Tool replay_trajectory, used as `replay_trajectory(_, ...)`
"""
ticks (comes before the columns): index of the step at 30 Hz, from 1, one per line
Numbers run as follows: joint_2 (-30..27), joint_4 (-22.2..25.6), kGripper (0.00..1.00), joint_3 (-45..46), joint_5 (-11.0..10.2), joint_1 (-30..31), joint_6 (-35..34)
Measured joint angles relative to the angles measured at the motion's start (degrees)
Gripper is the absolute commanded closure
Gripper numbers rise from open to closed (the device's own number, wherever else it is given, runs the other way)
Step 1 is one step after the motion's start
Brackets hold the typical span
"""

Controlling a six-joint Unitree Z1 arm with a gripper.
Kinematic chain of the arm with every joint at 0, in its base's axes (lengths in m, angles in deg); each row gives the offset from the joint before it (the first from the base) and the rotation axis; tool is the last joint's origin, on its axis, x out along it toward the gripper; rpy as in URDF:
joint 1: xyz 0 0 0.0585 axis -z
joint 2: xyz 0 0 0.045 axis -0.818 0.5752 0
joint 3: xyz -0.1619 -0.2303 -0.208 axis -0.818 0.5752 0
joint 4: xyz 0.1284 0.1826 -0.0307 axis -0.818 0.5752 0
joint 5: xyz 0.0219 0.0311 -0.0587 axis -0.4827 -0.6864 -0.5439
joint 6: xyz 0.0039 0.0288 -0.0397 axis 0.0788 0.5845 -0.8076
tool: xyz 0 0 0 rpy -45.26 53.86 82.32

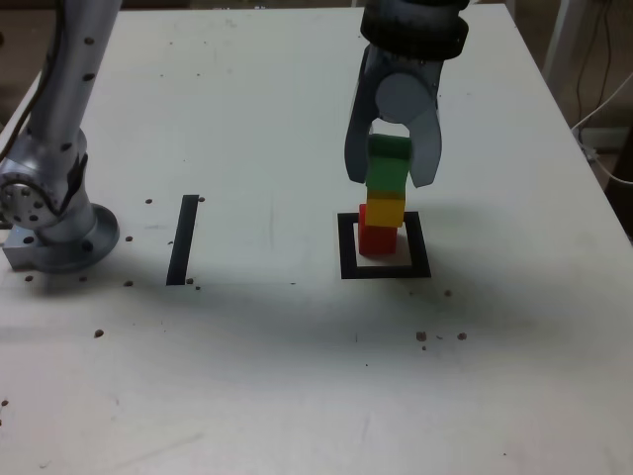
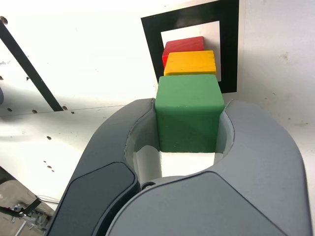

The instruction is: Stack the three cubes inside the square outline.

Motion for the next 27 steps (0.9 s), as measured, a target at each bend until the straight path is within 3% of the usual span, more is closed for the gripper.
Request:
replay_trajectory(6,0.1,-0.1,0.14,0.4,0.0,0.0,0.0)
replay_trajectory(8,0.1,-0.1,0.04,0.4,0.0,0.0,0.0)
replay_trajectory(22,-0.9,-0.2,0.01,1.2,-0.7,0.0,0.0)
replay_trajectory(27,-6.6,0.0,0.01,4.1,-3.1,0.1,-1.8)
